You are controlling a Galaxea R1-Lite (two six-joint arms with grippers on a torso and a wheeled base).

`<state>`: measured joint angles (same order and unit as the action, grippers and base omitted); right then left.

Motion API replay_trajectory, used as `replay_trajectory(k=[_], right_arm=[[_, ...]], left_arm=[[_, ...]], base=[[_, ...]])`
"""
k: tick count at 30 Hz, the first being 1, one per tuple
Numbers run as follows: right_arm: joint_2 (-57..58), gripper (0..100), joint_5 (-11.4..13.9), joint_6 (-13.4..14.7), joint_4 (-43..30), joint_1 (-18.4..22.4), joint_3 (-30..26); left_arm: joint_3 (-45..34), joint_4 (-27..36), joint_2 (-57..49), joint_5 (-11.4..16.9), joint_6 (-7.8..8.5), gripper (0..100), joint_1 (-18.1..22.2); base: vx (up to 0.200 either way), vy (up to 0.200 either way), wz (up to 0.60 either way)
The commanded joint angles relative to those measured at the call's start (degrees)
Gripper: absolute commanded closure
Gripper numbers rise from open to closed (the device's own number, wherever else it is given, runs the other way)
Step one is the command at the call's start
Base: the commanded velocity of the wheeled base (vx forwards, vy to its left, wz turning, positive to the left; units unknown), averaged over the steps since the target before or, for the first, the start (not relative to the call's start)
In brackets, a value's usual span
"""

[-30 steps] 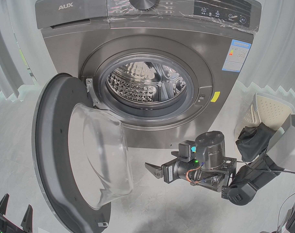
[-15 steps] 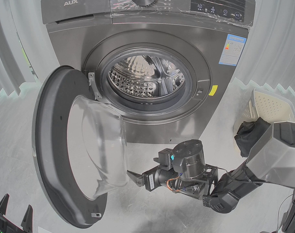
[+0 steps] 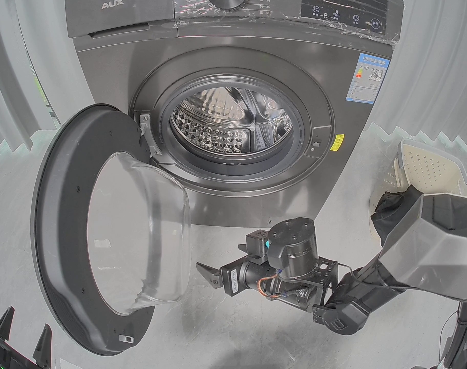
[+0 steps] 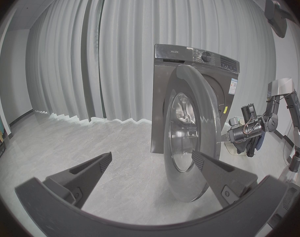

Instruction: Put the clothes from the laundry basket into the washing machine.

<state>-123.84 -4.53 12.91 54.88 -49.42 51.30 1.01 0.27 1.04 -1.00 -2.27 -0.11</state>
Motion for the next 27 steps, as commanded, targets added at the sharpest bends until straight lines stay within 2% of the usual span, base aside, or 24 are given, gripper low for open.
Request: replay_trajectory(k=[1, 8, 14, 18, 27], right_arm=[[-3.16, 0, -0.04, -0.08, 0.05, -0.94, 2.40], [-6.59, 0, -0.21, -0.17, -0.04, -2.52, 7.50], [-7.29, 0, -0.12, -0.08, 0.84, -3.58, 9.43], [-7.73, 0, -0.21, 0.10, 1.90, -4.54, 11.10], [-8.78, 0, -0.21, 0.01, 1.02, -3.58, 14.36]], left_arm=[[-0.92, 0.00, -0.77, 0.03, -0.02, 0, 0.02], [-0.92, 0.00, -0.77, -0.06, -0.02, 0, -0.07], [-0.92, 0.00, -0.77, -0.06, -0.02, 0, -0.07], [-0.92, 0.00, -0.77, -0.06, -0.02, 0, -0.07], [-0.92, 0.00, -0.77, -0.06, -0.02, 0, 0.02]], base=[[0.000, 0.000, 0.00], [0.000, 0.000, 0.00], [-0.200, 0.000, 0.00], [0.000, 0.000, 0.00], [0.000, 0.000, 0.00]])
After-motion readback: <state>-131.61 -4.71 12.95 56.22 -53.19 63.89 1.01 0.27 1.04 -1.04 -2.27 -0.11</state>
